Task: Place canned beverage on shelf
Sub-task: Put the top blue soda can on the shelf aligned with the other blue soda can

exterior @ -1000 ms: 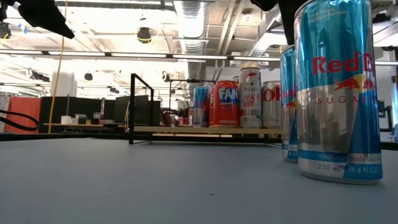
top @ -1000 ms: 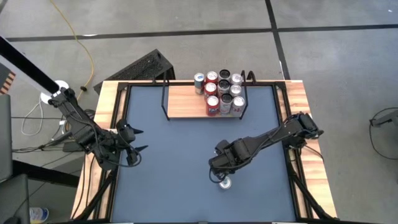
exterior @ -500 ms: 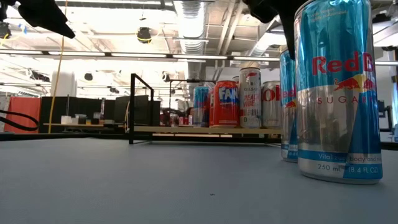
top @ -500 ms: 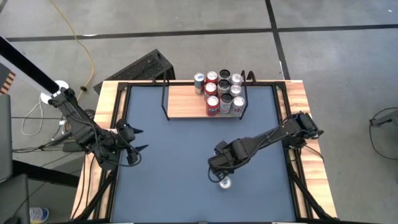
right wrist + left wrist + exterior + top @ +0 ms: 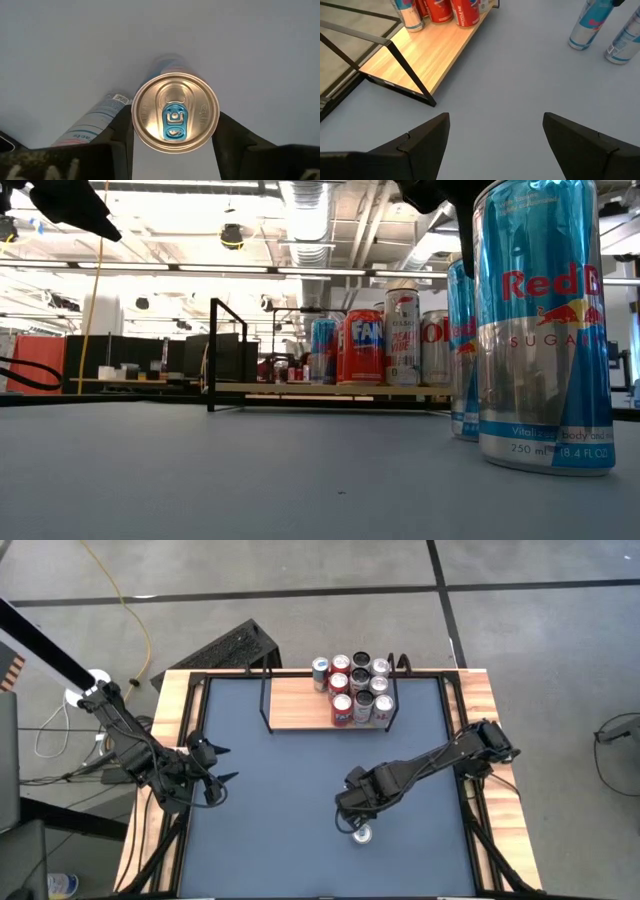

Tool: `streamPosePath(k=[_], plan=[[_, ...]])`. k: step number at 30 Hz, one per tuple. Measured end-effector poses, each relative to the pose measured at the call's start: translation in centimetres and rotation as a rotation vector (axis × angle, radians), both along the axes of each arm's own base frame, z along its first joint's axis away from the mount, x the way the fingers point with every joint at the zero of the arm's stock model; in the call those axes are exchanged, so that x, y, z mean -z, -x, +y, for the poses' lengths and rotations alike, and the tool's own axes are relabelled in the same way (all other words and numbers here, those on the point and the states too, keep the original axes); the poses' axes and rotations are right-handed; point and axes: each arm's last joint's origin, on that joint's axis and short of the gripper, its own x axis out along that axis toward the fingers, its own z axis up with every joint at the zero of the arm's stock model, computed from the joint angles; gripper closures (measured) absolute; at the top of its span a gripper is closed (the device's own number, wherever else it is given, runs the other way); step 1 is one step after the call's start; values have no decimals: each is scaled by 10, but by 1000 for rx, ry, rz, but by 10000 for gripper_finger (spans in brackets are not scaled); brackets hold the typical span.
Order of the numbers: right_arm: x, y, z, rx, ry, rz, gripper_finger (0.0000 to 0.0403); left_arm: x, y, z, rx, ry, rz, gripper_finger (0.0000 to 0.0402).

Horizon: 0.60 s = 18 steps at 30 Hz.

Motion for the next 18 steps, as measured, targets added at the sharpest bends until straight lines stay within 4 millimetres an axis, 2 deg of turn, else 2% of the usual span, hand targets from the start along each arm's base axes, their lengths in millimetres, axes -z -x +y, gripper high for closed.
streamPosePath(k=[4,9,13,18], plan=[[-1,0,0,-28,2,0,229,0,0,0,0,0,0,90],[-15,-2,-5,-137,13,9,230,0,0,0,-1,1,0,90],[-36,-2,-21,-249,30,28,233,0,0,0,-2,3,-1,90],[-67,-8,-49,-382,47,-32,233,0,0,0,-5,8,-3,90]])
